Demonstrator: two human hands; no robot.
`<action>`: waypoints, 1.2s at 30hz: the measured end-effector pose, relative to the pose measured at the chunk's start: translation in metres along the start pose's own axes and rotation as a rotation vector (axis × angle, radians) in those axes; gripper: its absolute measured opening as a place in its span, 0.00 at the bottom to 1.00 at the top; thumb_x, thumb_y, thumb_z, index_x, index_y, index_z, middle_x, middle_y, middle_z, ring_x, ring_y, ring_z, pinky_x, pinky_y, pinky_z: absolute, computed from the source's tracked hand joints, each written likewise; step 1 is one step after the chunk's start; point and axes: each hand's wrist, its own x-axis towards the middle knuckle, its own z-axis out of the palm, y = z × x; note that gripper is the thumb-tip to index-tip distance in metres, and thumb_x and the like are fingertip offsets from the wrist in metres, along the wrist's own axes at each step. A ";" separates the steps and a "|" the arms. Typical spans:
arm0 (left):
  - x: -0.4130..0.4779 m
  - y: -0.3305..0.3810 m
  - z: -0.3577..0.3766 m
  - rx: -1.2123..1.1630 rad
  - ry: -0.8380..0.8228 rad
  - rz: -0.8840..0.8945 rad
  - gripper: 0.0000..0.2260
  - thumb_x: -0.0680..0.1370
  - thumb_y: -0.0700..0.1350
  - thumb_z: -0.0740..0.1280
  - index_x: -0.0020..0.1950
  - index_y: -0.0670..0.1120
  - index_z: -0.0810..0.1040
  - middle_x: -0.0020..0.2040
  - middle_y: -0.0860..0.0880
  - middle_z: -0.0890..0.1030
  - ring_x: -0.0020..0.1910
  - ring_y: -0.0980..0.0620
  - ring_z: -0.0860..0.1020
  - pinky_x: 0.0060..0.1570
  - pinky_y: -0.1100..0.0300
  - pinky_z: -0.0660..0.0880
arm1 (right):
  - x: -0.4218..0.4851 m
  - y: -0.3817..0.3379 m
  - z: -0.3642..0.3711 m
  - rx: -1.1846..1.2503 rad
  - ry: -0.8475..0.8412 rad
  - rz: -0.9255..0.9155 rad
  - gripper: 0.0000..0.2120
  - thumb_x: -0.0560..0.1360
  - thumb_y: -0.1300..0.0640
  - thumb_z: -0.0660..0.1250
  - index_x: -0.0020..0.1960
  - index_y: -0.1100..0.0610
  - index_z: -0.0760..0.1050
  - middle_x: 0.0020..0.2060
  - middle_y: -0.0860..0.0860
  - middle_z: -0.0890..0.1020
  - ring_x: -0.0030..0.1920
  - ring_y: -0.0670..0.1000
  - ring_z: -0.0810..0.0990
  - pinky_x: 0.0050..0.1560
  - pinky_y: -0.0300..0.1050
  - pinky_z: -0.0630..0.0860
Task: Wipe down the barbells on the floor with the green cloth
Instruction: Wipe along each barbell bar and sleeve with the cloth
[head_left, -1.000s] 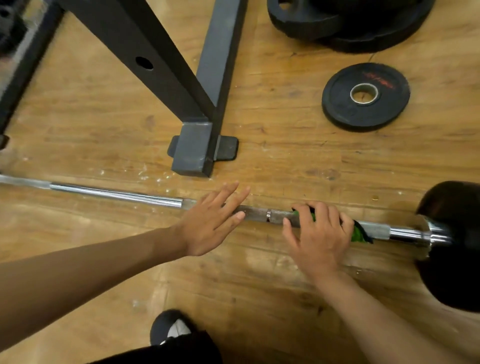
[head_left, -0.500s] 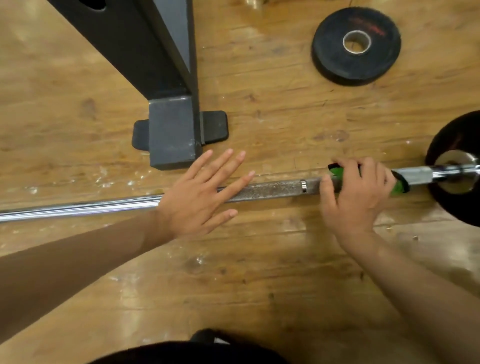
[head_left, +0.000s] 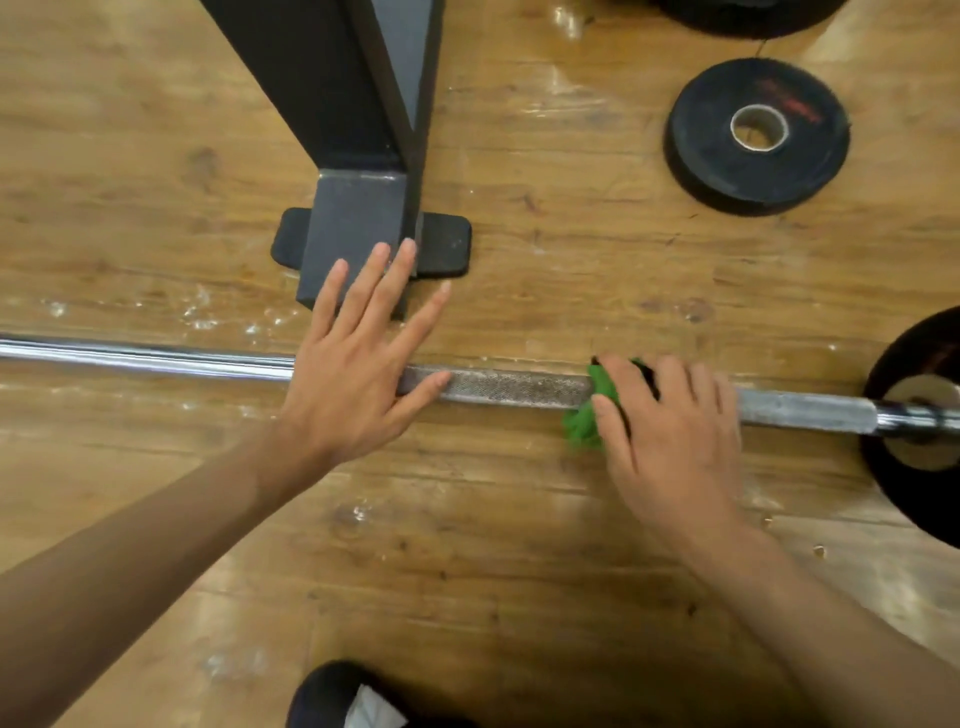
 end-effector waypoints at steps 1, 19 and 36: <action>-0.003 -0.004 0.001 0.008 0.006 -0.020 0.32 0.86 0.64 0.48 0.85 0.47 0.60 0.85 0.37 0.52 0.85 0.38 0.50 0.81 0.36 0.50 | -0.005 0.016 -0.002 -0.008 0.020 0.049 0.20 0.84 0.48 0.55 0.66 0.57 0.77 0.53 0.59 0.78 0.52 0.61 0.73 0.62 0.57 0.67; -0.042 -0.029 0.010 0.041 0.086 -0.146 0.30 0.86 0.62 0.47 0.83 0.47 0.65 0.83 0.37 0.59 0.84 0.35 0.53 0.82 0.39 0.42 | -0.015 -0.014 -0.005 -0.055 -0.076 0.114 0.19 0.84 0.52 0.52 0.63 0.60 0.77 0.52 0.58 0.79 0.57 0.61 0.76 0.80 0.60 0.55; -0.055 -0.058 0.009 0.048 0.002 0.194 0.26 0.88 0.58 0.46 0.83 0.51 0.65 0.84 0.42 0.60 0.84 0.39 0.52 0.80 0.33 0.50 | -0.015 -0.009 -0.001 -0.122 -0.042 -0.180 0.22 0.86 0.51 0.55 0.71 0.63 0.73 0.56 0.63 0.79 0.54 0.64 0.75 0.62 0.58 0.66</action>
